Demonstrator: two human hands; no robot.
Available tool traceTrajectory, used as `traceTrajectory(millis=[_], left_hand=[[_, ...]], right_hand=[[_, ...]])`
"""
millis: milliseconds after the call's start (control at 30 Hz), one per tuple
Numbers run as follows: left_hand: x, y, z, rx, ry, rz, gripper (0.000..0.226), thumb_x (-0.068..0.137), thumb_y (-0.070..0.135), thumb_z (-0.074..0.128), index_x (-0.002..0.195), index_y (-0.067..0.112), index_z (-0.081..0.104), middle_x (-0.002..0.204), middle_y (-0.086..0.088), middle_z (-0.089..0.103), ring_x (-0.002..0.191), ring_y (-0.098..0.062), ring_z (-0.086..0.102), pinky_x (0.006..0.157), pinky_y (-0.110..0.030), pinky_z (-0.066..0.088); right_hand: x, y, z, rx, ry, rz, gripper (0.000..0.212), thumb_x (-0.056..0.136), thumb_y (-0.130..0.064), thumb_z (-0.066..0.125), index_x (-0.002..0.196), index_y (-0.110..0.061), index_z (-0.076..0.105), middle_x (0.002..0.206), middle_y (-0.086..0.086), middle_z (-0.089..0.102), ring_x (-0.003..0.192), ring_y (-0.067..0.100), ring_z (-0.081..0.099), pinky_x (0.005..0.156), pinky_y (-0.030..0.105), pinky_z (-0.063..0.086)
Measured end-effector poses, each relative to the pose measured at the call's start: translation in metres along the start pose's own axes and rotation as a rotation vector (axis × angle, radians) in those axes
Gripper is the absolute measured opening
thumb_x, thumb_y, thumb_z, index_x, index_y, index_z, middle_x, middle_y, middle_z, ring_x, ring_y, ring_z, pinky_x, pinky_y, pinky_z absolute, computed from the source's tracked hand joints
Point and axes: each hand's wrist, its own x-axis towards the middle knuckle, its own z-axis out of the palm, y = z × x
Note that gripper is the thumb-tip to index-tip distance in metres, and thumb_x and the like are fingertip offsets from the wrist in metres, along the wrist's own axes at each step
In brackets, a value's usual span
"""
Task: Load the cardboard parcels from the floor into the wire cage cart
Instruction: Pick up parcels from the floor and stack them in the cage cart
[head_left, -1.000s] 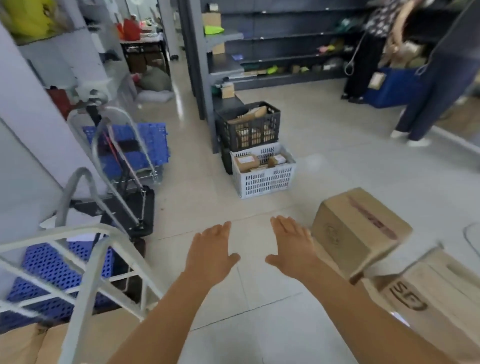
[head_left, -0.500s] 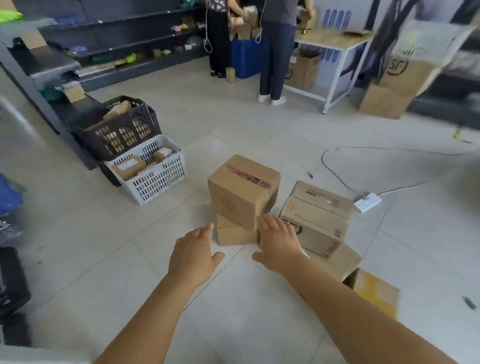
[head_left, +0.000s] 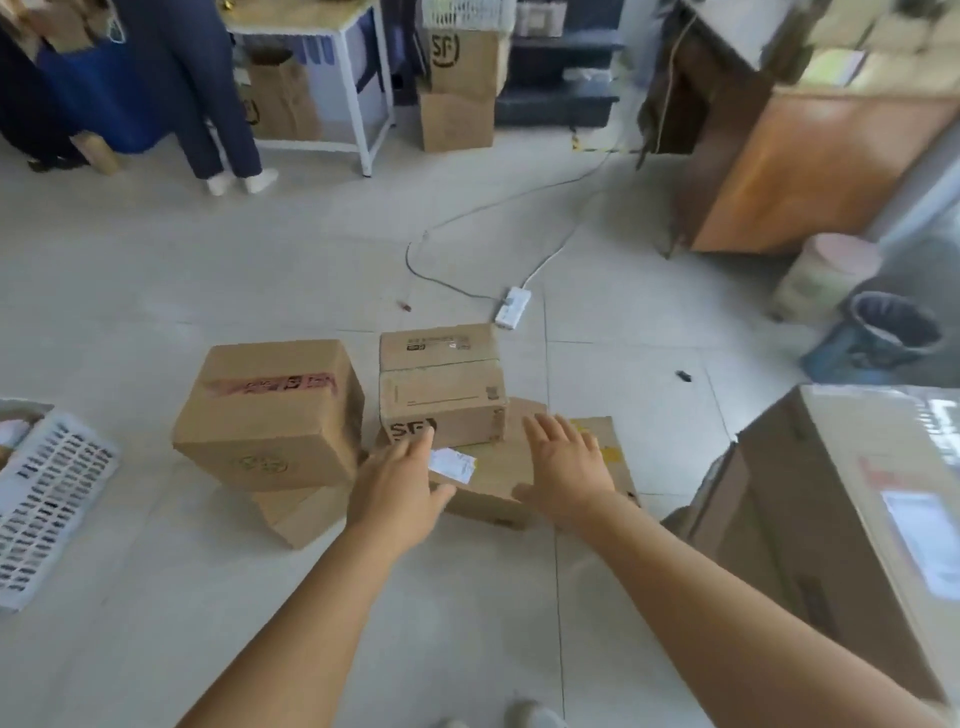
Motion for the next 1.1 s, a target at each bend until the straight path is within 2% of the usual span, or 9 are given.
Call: traceTrajectory(millis=[200, 300, 400, 533, 733, 967, 1100], left_hand=[[0.036, 0.054, 0.021, 0.037, -0.088, 0.256, 0.072, 0.095, 0.044, 0.050, 0.154, 0.021, 0.015, 0.154, 0.000, 0.032, 0.139, -0.022, 0.033, 0.110, -0.036, 0.031], [0.043, 0.093, 0.029, 0.051, -0.123, 0.378, 0.071, 0.096, 0.042, 0.049, 0.155, 0.021, 0.013, 0.157, -0.001, 0.027, 0.142, -0.023, 0.028, 0.112, -0.037, 0.026], [0.048, 0.132, 0.035, 0.051, -0.153, 0.486, 0.071, 0.097, 0.042, 0.047, 0.155, 0.021, 0.012, 0.160, 0.001, 0.020, 0.145, -0.022, 0.023, 0.114, -0.036, 0.023], [0.060, 0.189, 0.048, 0.066, -0.189, 0.611, 0.072, 0.096, 0.044, 0.048, 0.155, 0.021, 0.012, 0.159, 0.001, 0.022, 0.144, -0.021, 0.024, 0.114, -0.038, 0.026], [0.078, 0.280, 0.076, 0.126, -0.229, 0.718, 0.070, 0.097, 0.043, 0.046, 0.154, 0.020, 0.013, 0.155, -0.002, 0.029, 0.140, -0.024, 0.031, 0.112, -0.039, 0.030], [0.106, 0.395, 0.109, 0.184, -0.277, 0.796, 0.071, 0.097, 0.042, 0.046, 0.154, 0.020, 0.011, 0.157, -0.003, 0.026, 0.141, -0.024, 0.030, 0.111, -0.038, 0.030], [0.129, 0.449, 0.132, 0.228, -0.289, 0.817, 0.073, 0.097, 0.043, 0.046, 0.155, 0.022, 0.007, 0.160, 0.000, 0.019, 0.144, -0.023, 0.025, 0.114, -0.041, 0.027]], right_hand=[[-0.036, 0.059, 0.008, 0.093, 0.067, 0.286, 0.088, 0.087, -0.044, 0.063, 0.154, -0.016, 0.013, 0.160, 0.000, 0.016, 0.149, 0.022, 0.010, 0.119, 0.040, 0.015], [-0.061, 0.091, 0.006, 0.120, 0.121, 0.427, 0.083, 0.088, -0.042, 0.062, 0.152, -0.016, 0.017, 0.156, 0.000, 0.023, 0.146, 0.022, 0.017, 0.116, 0.040, 0.018], [-0.086, 0.121, 0.001, 0.165, 0.159, 0.566, 0.083, 0.090, -0.042, 0.060, 0.154, -0.016, 0.014, 0.159, 0.000, 0.019, 0.149, 0.023, 0.010, 0.119, 0.043, 0.013], [-0.117, 0.169, -0.005, 0.269, 0.218, 0.741, 0.084, 0.091, -0.042, 0.059, 0.155, -0.018, 0.010, 0.163, -0.001, 0.011, 0.151, 0.023, 0.003, 0.121, 0.044, 0.007], [-0.156, 0.252, -0.002, 0.340, 0.300, 0.957, 0.085, 0.092, -0.046, 0.056, 0.156, -0.017, 0.008, 0.164, 0.002, 0.008, 0.151, 0.022, 0.005, 0.120, 0.043, 0.007], [-0.188, 0.356, 0.008, 0.440, 0.321, 1.186, 0.089, 0.093, -0.050, 0.055, 0.156, -0.017, 0.003, 0.164, 0.003, 0.005, 0.151, 0.023, 0.004, 0.121, 0.043, 0.009], [-0.198, 0.400, 0.020, 0.470, 0.312, 1.289, 0.089, 0.092, -0.051, 0.056, 0.156, -0.016, 0.004, 0.164, 0.006, 0.005, 0.151, 0.024, 0.005, 0.121, 0.040, 0.011]])
